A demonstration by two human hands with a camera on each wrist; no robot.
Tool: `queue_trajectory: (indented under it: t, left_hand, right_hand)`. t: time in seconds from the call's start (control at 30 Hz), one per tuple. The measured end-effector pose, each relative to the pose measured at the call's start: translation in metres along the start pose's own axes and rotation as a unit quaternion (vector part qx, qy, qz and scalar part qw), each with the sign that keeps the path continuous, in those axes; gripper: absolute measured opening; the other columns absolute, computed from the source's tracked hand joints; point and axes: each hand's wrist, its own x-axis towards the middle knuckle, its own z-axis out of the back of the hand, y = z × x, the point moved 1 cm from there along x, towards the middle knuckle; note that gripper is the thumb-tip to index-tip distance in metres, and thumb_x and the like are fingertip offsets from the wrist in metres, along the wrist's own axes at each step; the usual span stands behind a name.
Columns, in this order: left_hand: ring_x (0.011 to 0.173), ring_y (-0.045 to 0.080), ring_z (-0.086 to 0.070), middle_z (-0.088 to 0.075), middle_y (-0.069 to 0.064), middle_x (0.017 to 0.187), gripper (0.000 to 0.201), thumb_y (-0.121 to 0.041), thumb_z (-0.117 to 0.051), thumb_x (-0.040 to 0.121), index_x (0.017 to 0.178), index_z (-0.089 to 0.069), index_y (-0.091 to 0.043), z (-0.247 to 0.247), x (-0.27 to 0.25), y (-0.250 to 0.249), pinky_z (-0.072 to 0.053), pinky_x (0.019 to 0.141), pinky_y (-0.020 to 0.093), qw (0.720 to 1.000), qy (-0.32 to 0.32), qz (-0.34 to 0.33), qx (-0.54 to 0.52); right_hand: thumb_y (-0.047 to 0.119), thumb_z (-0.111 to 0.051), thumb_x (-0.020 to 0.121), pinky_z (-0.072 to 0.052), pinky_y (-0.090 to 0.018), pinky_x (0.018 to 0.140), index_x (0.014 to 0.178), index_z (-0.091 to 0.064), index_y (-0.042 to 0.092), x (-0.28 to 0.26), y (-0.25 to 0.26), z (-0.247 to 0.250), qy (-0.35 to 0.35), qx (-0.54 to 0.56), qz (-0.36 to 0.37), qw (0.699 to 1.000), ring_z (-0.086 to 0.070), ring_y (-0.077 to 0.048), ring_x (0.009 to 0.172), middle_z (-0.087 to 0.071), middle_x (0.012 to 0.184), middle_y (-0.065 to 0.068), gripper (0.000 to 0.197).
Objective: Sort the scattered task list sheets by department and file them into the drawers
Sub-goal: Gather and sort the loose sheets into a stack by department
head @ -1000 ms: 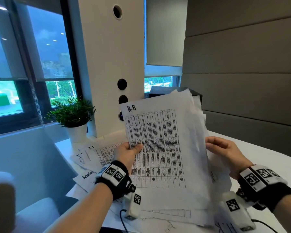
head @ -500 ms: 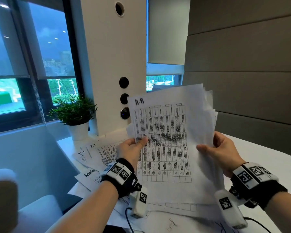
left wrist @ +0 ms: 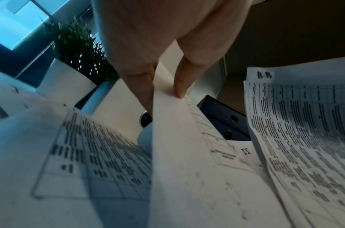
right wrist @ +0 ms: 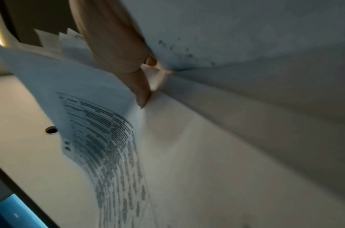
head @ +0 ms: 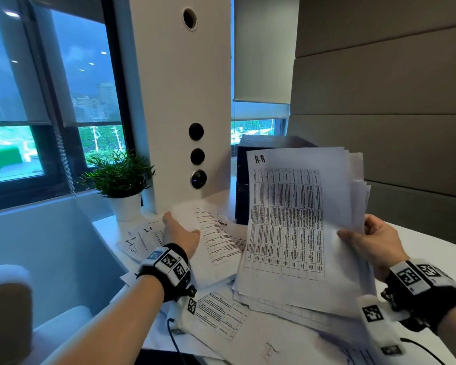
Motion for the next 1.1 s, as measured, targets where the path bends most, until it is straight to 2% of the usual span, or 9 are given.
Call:
queue_trajectory:
  t: [0.23, 0.4, 0.57, 0.63, 0.7, 0.8, 0.9, 1.0, 1.1]
  left_hand:
    - [0.085, 0.028, -0.061, -0.066, 0.011, 0.09, 0.024, 0.0, -0.062, 0.076, 0.099, -0.06, -0.004, 0.013, 0.007, 0.003, -0.055, 0.079, 0.035, 0.997, 0.019, 0.065, 0.036]
    - [0.093, 0.023, -0.058, -0.064, 0.005, 0.105, 0.021, -0.005, -0.059, 0.08, 0.1, -0.055, -0.002, 0.031, 0.003, -0.011, -0.049, 0.085, 0.03, 0.995, -0.017, -0.015, 0.099]
    - [0.09, 0.022, -0.064, -0.068, 0.009, 0.107, 0.028, -0.002, -0.062, 0.084, 0.109, -0.061, -0.016, 0.021, -0.017, -0.069, -0.055, 0.08, 0.039, 0.987, 0.043, -0.125, -0.096]
    - [0.092, 0.021, -0.065, -0.068, 0.006, 0.105, 0.023, 0.0, -0.059, 0.088, 0.105, -0.061, -0.016, 0.011, -0.042, -0.101, -0.053, 0.084, 0.041, 0.952, 0.088, -0.128, -0.265]
    - [0.09, 0.023, -0.066, -0.069, 0.006, 0.101, 0.025, 0.006, -0.053, 0.09, 0.099, -0.063, -0.015, 0.001, -0.07, -0.126, -0.052, 0.086, 0.043, 0.878, 0.168, -0.115, -0.434]
    - [0.1, 0.028, -0.063, -0.07, 0.008, 0.105, 0.03, 0.006, -0.047, 0.091, 0.105, -0.064, -0.014, -0.02, -0.089, -0.13, -0.049, 0.092, 0.05, 0.814, 0.239, -0.09, -0.521]
    - [0.103, 0.032, -0.062, -0.066, 0.015, 0.115, 0.033, 0.005, -0.046, 0.092, 0.12, -0.057, -0.009, -0.047, -0.09, -0.096, -0.05, 0.091, 0.053, 0.843, 0.265, 0.01, -0.468]
    - [0.093, 0.034, -0.065, -0.066, 0.019, 0.108, 0.029, -0.001, -0.057, 0.091, 0.12, -0.055, -0.003, -0.067, -0.088, -0.052, -0.057, 0.078, 0.047, 0.91, 0.237, 0.136, -0.312]
    - [0.089, 0.036, -0.065, -0.064, 0.019, 0.107, 0.026, -0.001, -0.053, 0.091, 0.117, -0.053, -0.003, -0.075, -0.079, -0.035, -0.058, 0.06, 0.042, 0.937, 0.198, 0.173, -0.229]
  right_hand:
    - [-0.007, -0.073, 0.074, -0.051, -0.034, 0.073, 0.082, -0.061, 0.016, 0.0, -0.001, 0.01, -0.009, -0.018, 0.008, 1.0, -0.06, -0.027, 0.076, -0.067, 0.092, -0.011, 0.028]
    - [-0.007, -0.073, 0.074, -0.052, -0.044, 0.082, 0.086, -0.061, 0.016, -0.003, 0.001, 0.017, -0.005, -0.034, 0.001, 0.999, -0.061, -0.028, 0.083, -0.066, 0.094, -0.009, 0.028]
    - [-0.009, -0.072, 0.073, -0.054, -0.048, 0.085, 0.091, -0.063, 0.012, -0.005, -0.003, 0.011, -0.034, -0.038, -0.009, 0.999, -0.062, -0.031, 0.081, -0.067, 0.097, -0.017, 0.029]
    - [-0.01, -0.071, 0.074, -0.053, -0.042, 0.079, 0.092, -0.063, 0.008, -0.007, -0.003, 0.006, -0.042, -0.027, -0.016, 0.999, -0.059, -0.028, 0.076, -0.066, 0.097, -0.02, 0.027]
    - [-0.009, -0.071, 0.075, -0.051, -0.037, 0.074, 0.094, -0.062, 0.004, -0.009, -0.002, 0.003, -0.041, -0.016, -0.027, 0.999, -0.058, -0.027, 0.072, -0.064, 0.095, -0.019, 0.025]
    - [-0.009, -0.07, 0.076, -0.052, -0.037, 0.073, 0.098, -0.062, 0.002, -0.014, 0.006, 0.002, -0.036, -0.011, -0.031, 0.999, -0.057, -0.027, 0.073, -0.064, 0.093, -0.017, 0.026]
    - [-0.007, -0.069, 0.078, -0.052, -0.034, 0.069, 0.1, -0.062, 0.003, -0.019, 0.015, 0.007, -0.033, -0.006, -0.023, 0.999, -0.059, -0.027, 0.074, -0.065, 0.091, -0.014, 0.026]
    - [-0.005, -0.069, 0.079, -0.049, -0.028, 0.061, 0.101, -0.061, 0.005, -0.02, 0.022, 0.015, -0.034, -0.006, -0.008, 0.999, -0.058, -0.023, 0.071, -0.064, 0.09, -0.012, 0.025]
    - [-0.001, -0.069, 0.08, -0.05, -0.027, 0.061, 0.103, -0.061, 0.005, -0.014, 0.02, 0.022, -0.058, 0.006, -0.016, 0.998, -0.059, -0.022, 0.072, -0.065, 0.091, -0.011, 0.026]
